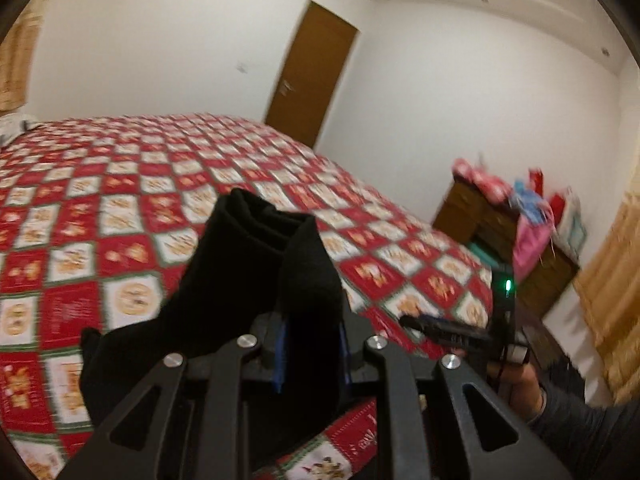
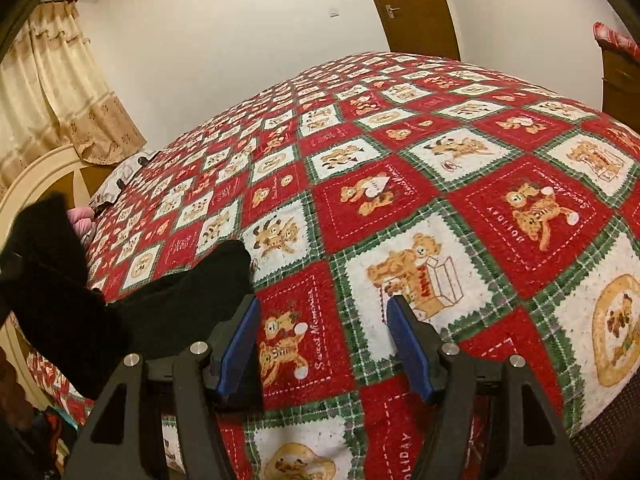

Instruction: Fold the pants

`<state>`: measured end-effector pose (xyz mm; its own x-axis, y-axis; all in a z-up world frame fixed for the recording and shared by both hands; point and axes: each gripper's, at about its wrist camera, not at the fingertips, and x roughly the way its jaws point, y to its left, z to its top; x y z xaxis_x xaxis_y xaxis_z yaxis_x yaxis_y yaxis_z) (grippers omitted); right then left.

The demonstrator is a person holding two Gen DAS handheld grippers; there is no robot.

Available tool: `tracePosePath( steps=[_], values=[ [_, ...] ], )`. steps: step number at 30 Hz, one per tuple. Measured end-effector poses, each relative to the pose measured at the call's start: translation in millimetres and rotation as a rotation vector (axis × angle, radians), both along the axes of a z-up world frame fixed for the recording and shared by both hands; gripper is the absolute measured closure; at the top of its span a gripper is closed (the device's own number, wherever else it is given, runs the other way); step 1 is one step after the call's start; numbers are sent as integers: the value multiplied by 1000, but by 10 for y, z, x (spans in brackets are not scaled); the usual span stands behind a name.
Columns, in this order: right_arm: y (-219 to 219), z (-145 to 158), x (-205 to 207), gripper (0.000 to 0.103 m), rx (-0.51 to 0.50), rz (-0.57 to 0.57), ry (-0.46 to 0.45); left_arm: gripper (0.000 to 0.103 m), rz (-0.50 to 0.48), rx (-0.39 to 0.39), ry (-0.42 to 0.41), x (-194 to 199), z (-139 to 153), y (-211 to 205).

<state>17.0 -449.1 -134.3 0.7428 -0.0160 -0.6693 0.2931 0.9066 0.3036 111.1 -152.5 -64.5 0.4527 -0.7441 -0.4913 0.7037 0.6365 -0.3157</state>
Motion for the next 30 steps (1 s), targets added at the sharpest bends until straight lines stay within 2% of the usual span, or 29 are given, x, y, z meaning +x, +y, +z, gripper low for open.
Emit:
tracePosePath(
  steps=[9, 15, 18, 20, 21, 22, 23, 25, 27, 30],
  values=[
    [53, -60, 0, 37, -16, 12, -2, 83, -137, 106, 74, -68, -436, -680],
    [78, -32, -45, 37, 13, 41, -51, 80, -173, 231, 17, -145, -735, -1022],
    [126, 25, -65, 37, 19, 76, -89, 66, -185, 247, -38, -320, -708, -1003],
    [173, 70, -71, 37, 25, 93, -110, 50, -204, 207, -90, -477, -593, -872],
    [198, 101, -72, 37, 27, 102, -121, 44, -193, 196, -118, -535, -547, -796],
    [233, 133, -73, 37, 29, 113, -131, 31, -163, 185, -158, -603, -485, -668],
    [283, 170, -69, 37, 31, 131, -142, 25, -139, 177, -182, -625, -450, -580],
    [424, 227, -27, 37, 12, 180, -144, 21, -80, 167, -216, -619, -402, -344],
    [595, 231, 27, 37, -17, 225, -128, 14, -9, 172, -207, -490, -418, -177],
    [789, 199, 107, 37, -53, 285, -108, 13, 151, 222, -177, -236, -520, 103]
  ],
)
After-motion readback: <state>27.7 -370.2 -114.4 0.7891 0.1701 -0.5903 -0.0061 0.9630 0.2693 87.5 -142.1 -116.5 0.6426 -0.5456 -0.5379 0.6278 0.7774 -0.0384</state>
